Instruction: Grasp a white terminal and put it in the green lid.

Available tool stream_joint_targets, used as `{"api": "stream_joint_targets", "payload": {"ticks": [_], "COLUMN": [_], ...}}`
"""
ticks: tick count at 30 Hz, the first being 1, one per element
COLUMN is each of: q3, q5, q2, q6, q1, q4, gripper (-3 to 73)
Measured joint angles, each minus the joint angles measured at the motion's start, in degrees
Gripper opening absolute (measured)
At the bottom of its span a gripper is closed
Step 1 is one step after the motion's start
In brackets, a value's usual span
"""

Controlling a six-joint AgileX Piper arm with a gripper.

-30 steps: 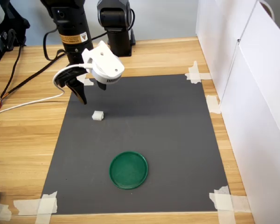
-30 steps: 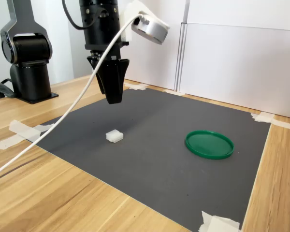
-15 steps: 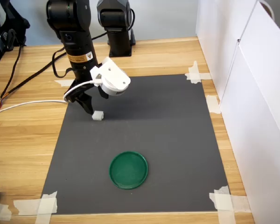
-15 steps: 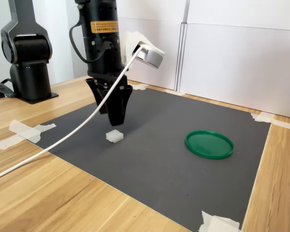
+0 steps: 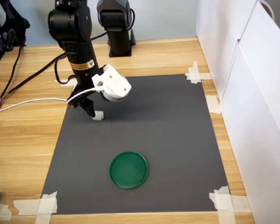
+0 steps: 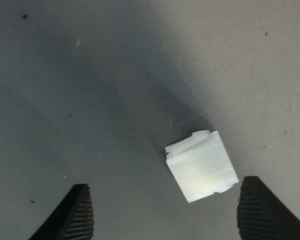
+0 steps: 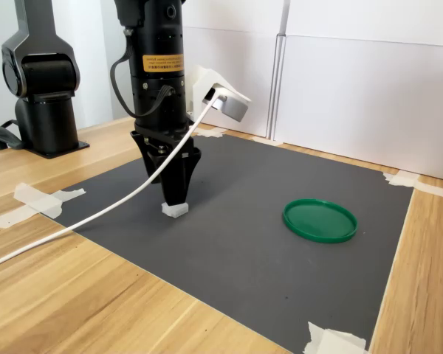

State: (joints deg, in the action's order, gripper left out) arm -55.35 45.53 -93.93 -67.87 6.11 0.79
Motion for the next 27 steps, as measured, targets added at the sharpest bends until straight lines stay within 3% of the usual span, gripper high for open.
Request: {"api": "stream_joint_targets", "payload": {"ticks": [9, 27], "q3": [-2.9, -4.3], "q5": [0.3, 1.5], "q2": [-2.1, -4.5], "q6": [0.0, -0.5], "q1": [0.0, 0.0], "q4": [-1.9, -1.3], "gripper": [69.6, 68.3]}}
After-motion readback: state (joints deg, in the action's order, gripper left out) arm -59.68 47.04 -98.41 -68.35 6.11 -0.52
